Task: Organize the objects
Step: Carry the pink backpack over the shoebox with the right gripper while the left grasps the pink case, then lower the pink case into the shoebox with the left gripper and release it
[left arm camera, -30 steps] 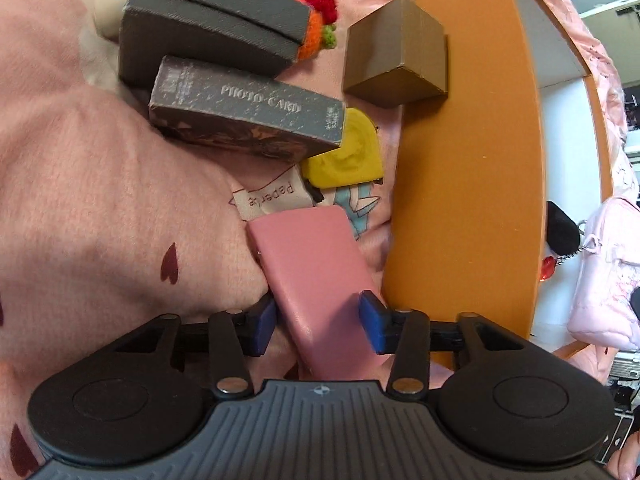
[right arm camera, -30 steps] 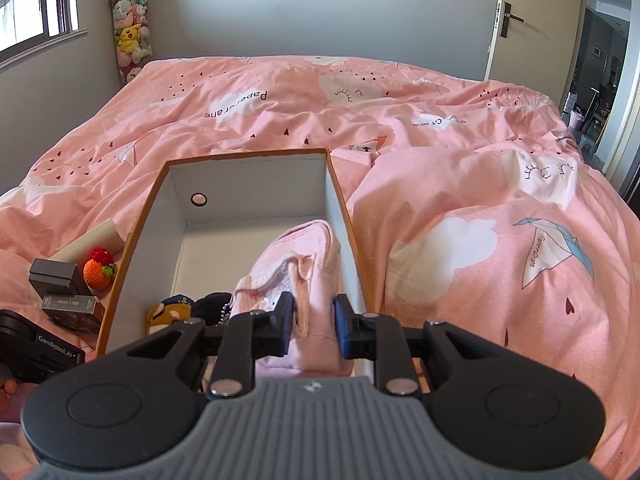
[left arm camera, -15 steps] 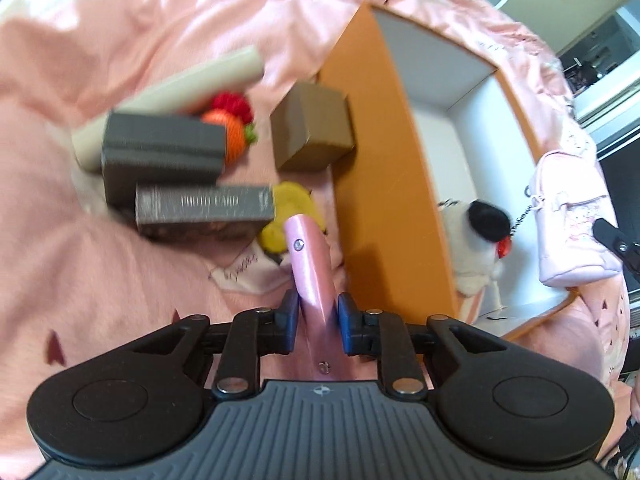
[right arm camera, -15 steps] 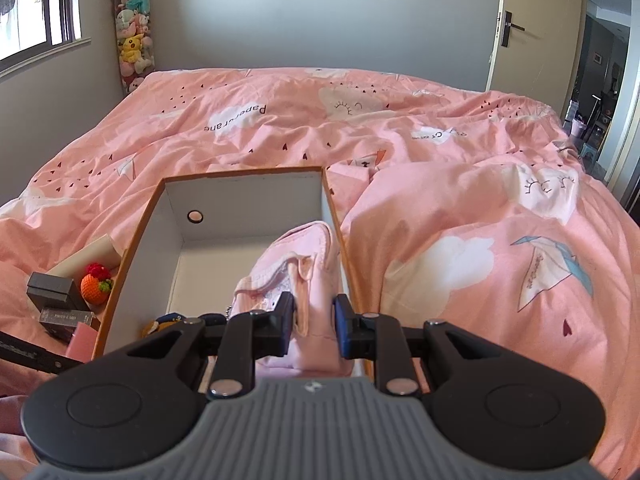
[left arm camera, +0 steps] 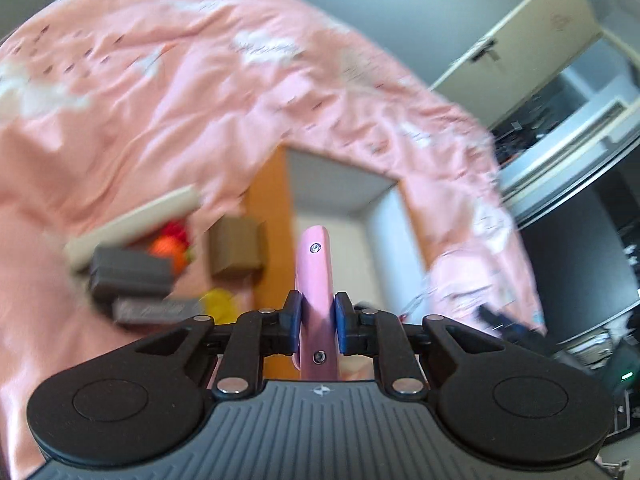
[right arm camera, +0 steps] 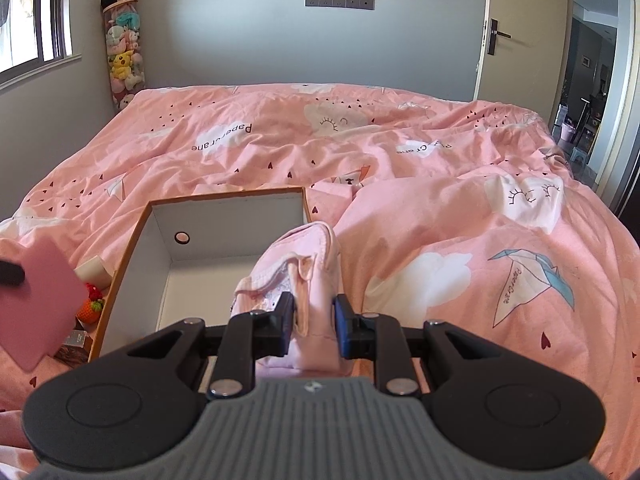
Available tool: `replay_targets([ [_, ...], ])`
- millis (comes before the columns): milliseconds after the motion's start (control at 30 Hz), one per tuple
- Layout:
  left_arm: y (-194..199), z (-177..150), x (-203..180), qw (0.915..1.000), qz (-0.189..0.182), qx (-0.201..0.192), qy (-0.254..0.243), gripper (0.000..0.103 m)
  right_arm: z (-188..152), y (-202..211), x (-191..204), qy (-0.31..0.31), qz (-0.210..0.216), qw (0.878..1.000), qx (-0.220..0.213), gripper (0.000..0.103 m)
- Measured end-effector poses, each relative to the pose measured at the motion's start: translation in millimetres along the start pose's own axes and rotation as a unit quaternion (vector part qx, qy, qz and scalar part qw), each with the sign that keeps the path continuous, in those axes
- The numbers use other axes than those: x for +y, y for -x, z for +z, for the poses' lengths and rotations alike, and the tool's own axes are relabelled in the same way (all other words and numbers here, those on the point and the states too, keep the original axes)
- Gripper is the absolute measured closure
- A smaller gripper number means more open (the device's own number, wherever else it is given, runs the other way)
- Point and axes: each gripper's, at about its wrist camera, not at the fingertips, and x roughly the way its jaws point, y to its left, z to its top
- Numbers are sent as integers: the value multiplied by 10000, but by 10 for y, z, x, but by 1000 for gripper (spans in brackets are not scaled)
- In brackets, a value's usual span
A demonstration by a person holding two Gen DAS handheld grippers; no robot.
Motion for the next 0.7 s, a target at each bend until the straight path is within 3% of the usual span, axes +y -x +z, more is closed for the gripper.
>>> replay_targets([
  [133,-113,116,-295,9991,-376,-86,-165,84,21,28,-49,-73,-43,10000,-50,81],
  [300,-479,135,-605,9962,-818,211,-218,84,24,56,-136,-160,-50,9998,-63,81],
  [533,-1112,50,-777,9939,-925,594,-77,84,58,76,-331,-355,-201,9990,-174,81],
  [700,-1475,-55,-838,9938,-729,837,116,84,73,-12,-451,-476,-274,9983,-189,81],
])
